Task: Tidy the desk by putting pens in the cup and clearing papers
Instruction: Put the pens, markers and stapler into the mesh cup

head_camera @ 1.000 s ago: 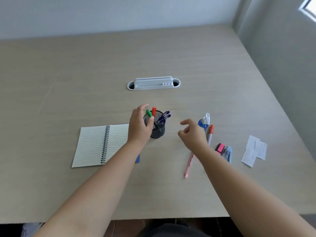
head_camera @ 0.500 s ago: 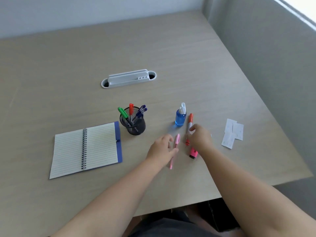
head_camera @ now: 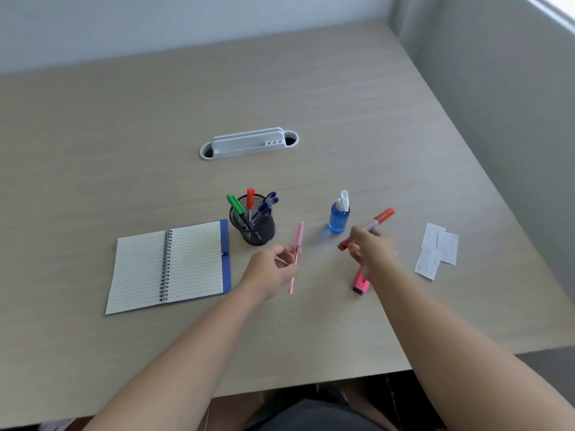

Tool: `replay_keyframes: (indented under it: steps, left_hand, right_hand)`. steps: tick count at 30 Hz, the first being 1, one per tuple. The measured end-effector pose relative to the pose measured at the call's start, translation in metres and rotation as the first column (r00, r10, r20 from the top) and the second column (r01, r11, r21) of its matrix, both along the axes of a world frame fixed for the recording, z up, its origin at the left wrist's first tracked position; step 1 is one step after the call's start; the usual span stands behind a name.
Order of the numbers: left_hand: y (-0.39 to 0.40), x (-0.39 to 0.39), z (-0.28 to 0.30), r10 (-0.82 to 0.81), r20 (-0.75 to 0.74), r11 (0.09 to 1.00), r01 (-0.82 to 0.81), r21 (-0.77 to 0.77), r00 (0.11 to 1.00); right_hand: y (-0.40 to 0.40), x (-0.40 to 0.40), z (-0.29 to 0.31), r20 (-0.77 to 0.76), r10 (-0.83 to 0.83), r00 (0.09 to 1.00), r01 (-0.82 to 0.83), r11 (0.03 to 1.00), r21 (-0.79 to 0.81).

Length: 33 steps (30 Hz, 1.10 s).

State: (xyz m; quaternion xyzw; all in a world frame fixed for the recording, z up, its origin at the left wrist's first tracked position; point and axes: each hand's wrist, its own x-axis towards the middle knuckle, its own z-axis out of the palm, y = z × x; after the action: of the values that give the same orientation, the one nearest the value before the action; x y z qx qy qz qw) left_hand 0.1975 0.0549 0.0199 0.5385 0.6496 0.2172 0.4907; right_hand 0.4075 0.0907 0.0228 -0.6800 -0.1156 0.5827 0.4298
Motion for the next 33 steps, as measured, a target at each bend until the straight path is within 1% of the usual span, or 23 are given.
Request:
replay_keyframes:
  steps: [2, 3, 4, 6, 7, 9, 13, 15, 18, 20, 22, 25, 28, 30, 32, 33]
  left_hand:
    - [0.005, -0.020, 0.021, 0.160, 0.085, 0.978, -0.169, 0.118, 0.983]
    - [0.009, -0.030, 0.031, 0.242, 0.088, 0.949, -0.255, 0.184, 0.966]
    - [0.014, -0.040, 0.038, 0.317, 0.075, 0.913, -0.326, 0.245, 0.945]
    - [0.027, -0.058, 0.047, 0.402, 0.042, 0.854, -0.391, 0.344, 0.915]
    - [0.033, -0.064, 0.049, 0.410, 0.017, 0.842, -0.386, 0.378, 0.912]
    - [0.040, -0.073, 0.047, 0.392, -0.066, 0.848, -0.333, 0.411, 0.917]
    - [0.046, -0.078, 0.035, 0.295, -0.237, 0.899, -0.185, 0.397, 0.926]
    - [0.048, -0.083, 0.028, 0.273, -0.285, 0.898, -0.137, 0.418, 0.919]
    - [0.047, -0.097, 0.025, 0.247, -0.276, 0.887, -0.102, 0.450, 0.929]
    - [0.047, -0.091, 0.025, 0.213, -0.249, 0.887, -0.080, 0.455, 0.945]
    - [0.045, -0.087, 0.025, 0.209, -0.233, 0.883, -0.080, 0.463, 0.950]
    - [0.041, -0.090, 0.020, 0.222, -0.201, 0.874, -0.104, 0.474, 0.954]
    - [0.033, -0.091, 0.011, 0.276, -0.145, 0.854, -0.173, 0.492, 0.950]
    - [0.032, -0.087, 0.004, 0.299, -0.114, 0.852, -0.211, 0.479, 0.948]
    - [0.035, -0.084, -0.001, 0.299, -0.095, 0.873, -0.232, 0.429, 0.949]
    - [0.037, -0.082, -0.003, 0.288, -0.087, 0.886, -0.231, 0.401, 0.954]
  right_hand:
    - [-0.004, -0.011, 0.011, 0.003, -0.080, 0.997, 0.079, 0.990, 0.119]
    - [-0.005, -0.019, 0.016, 0.022, -0.093, 0.995, 0.088, 0.981, 0.176]
    - [-0.007, -0.027, 0.021, 0.057, -0.088, 0.994, 0.073, 0.972, 0.225]
    - [-0.013, -0.048, 0.031, 0.142, -0.035, 0.989, -0.008, 0.957, 0.290]
    - [-0.016, -0.059, 0.034, 0.177, 0.005, 0.984, -0.059, 0.951, 0.304]
    - [-0.022, -0.081, 0.043, 0.234, 0.091, 0.968, -0.167, 0.929, 0.330]
    - [-0.011, -0.119, 0.053, 0.297, 0.169, 0.940, -0.286, 0.865, 0.413]
    - [0.004, -0.132, 0.052, 0.420, 0.247, 0.873, -0.416, 0.827, 0.378]
    - [0.021, -0.148, 0.046, 0.569, 0.348, 0.745, -0.567, 0.780, 0.265]
    - [0.025, -0.139, 0.040, 0.631, 0.376, 0.679, -0.600, 0.779, 0.181]
    - [0.028, -0.132, 0.036, 0.674, 0.392, 0.626, -0.628, 0.765, 0.139]
    - [0.020, -0.127, 0.033, 0.669, 0.377, 0.640, -0.620, 0.769, 0.159]
    - [0.001, -0.106, 0.022, 0.666, 0.330, 0.669, -0.558, 0.815, 0.158]
    - [-0.016, -0.076, 0.007, 0.697, 0.332, 0.636, -0.505, 0.862, 0.050]
    - [-0.031, -0.045, -0.006, 0.735, 0.381, 0.561, -0.449, 0.886, -0.116]
    - [-0.036, -0.033, -0.011, 0.752, 0.417, 0.511, -0.431, 0.881, -0.195]
